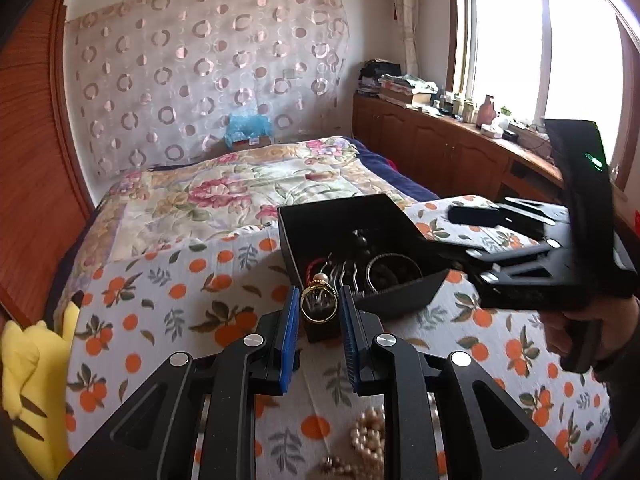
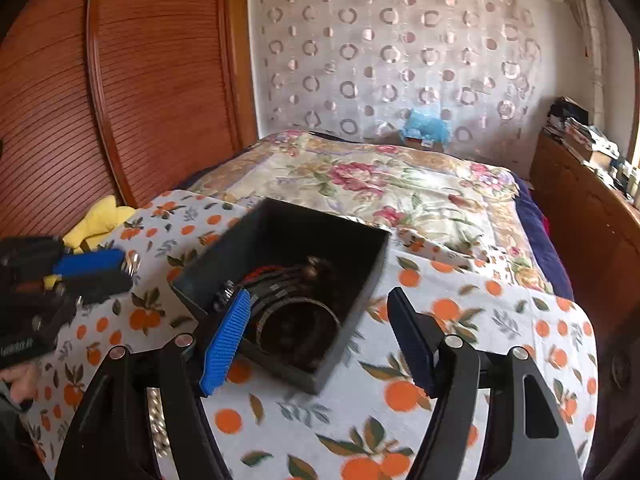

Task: Organize jewelry
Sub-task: 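Carry the ring and bangle into the black box and open both tools, then grasp the pearl necklace with green pendant with the right tool while the left tool returns to the pile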

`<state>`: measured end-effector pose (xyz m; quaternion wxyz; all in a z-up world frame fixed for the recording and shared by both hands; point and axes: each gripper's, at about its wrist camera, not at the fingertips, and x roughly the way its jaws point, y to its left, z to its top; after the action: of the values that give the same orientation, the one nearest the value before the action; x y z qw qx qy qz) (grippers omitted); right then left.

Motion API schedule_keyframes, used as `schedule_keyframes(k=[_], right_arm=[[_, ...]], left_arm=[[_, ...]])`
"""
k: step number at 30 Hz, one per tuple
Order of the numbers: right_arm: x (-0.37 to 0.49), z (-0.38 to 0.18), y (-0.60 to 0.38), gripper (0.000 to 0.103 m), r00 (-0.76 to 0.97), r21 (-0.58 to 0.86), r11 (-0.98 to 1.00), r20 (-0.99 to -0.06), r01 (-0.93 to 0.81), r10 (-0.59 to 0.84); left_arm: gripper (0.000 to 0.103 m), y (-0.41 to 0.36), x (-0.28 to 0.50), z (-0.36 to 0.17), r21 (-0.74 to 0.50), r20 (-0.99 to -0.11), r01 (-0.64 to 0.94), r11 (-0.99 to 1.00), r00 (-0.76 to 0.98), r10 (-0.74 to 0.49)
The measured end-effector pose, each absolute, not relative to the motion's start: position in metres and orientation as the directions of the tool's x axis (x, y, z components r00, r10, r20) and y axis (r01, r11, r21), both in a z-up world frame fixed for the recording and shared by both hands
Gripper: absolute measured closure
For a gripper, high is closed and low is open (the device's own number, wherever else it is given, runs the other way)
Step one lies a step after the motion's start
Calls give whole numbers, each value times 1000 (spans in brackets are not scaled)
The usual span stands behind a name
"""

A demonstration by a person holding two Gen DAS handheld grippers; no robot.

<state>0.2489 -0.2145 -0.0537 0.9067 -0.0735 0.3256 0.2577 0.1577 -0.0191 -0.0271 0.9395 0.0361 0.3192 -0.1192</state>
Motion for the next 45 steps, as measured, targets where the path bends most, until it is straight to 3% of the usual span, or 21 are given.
schedule_keyframes(k=[24, 26, 29, 36, 39, 45], right_arm=[[213, -65, -261, 30, 651, 96, 865, -618, -493, 440], [210, -66, -260, 30, 649, 98, 862, -618, -497, 444], [208, -67, -258, 30, 645, 100, 860, -620, -500, 447], [197, -70, -255, 30, 634, 108, 853, -623, -510, 458], [191, -72, -252, 30, 620, 117, 846, -630, -520, 468], [180, -85, -233, 51, 564, 106, 812, -667, -574, 486]], left_arm=[[84, -50, 224, -21, 17, -624, 239, 971, 761, -176], [82, -50, 223, -17, 11, -618, 240, 971, 765, -182], [69, -49, 220, -13, 13, -611, 241, 970, 770, -183], [67, -41, 197, -15, 8, -620, 246, 969, 762, -188], [60, -33, 177, -21, 2, -624, 252, 968, 756, -195], [55, -18, 141, -36, -6, -636, 253, 967, 746, -199]])
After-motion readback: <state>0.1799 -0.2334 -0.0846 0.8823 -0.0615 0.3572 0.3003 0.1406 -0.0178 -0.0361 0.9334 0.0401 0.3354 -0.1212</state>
